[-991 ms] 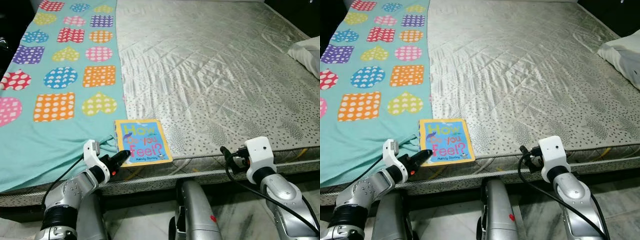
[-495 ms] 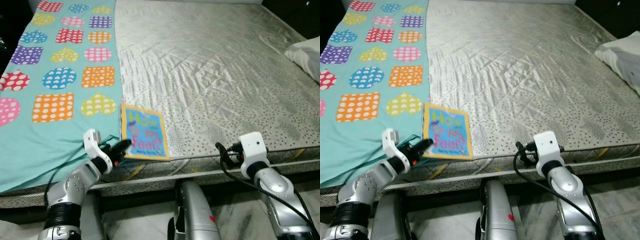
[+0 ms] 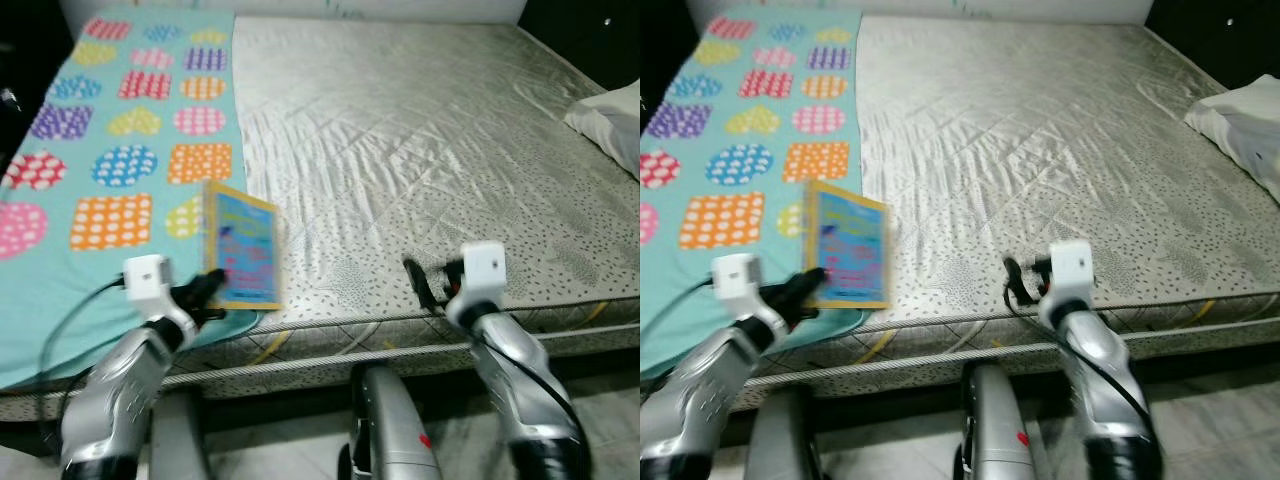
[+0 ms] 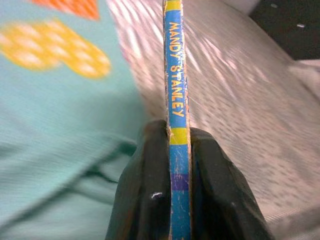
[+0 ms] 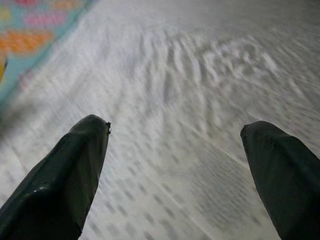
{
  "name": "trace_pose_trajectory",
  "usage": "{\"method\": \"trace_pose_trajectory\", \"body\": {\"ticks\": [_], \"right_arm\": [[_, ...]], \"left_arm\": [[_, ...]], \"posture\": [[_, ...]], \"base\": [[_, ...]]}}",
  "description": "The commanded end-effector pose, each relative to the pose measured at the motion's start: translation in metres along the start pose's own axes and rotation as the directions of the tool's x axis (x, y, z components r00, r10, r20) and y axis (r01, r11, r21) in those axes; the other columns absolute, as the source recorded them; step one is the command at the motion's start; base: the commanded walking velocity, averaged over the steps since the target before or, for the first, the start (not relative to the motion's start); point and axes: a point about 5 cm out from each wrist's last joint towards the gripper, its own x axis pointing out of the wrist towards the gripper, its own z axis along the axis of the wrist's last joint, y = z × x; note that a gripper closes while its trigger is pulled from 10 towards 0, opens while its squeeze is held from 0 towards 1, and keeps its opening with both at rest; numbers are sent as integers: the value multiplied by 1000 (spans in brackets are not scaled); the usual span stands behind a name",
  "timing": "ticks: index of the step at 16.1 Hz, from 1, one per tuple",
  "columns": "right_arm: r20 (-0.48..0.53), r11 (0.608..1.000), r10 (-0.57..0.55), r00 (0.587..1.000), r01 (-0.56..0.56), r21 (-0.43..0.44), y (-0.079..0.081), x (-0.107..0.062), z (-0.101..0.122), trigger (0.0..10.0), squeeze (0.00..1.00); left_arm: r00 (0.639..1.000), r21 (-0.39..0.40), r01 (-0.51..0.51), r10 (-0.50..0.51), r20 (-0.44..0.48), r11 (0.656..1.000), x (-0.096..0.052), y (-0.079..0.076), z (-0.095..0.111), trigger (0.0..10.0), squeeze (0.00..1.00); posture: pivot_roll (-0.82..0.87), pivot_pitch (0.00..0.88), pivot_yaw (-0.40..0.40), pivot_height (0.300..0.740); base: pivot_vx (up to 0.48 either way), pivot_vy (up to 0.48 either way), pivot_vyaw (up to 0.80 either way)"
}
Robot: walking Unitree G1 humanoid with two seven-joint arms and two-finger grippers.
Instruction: Clean up the room
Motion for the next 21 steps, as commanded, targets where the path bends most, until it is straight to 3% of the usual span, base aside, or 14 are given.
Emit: {"method": "trace_pose_trajectory", "body": {"ticks": [1, 5, 7, 10, 21], "right_arm": [[28, 998, -17, 999, 16, 59, 2, 4, 8, 10000, 0], [53, 993, -15, 998, 9, 118, 16, 9, 10, 10000, 0], [114, 980, 5, 993, -27, 198, 24, 12, 22, 10000, 0], [137, 980, 6, 991, -33, 196, 23, 15, 29, 10000, 0], [131, 983, -32, 991, 8, 183, 13, 18, 27, 10000, 0]], "left_arm": [[997, 58, -31, 27, 66, 998, -4, 3, 15, 0, 0], [998, 80, -23, 18, 65, 996, -5, 4, 16, 0, 0], [996, 81, -22, 15, 86, 997, -4, -2, 15, 0, 0], [994, 35, 1, -4, 105, 999, -2, -8, 14, 0, 0], [994, 33, -27, 23, 110, 999, 0, -3, 11, 0, 0]], "posture": [[-9, 0, -39, 519], [-2, 0, -27, 519], [-5, 0, -21, 531], [-13, 0, -17, 570], [2, 0, -29, 695]], "base": [[0, 0, 0], [0, 0, 0], [0, 0, 0], [0, 0, 0], [0, 0, 0]]}}
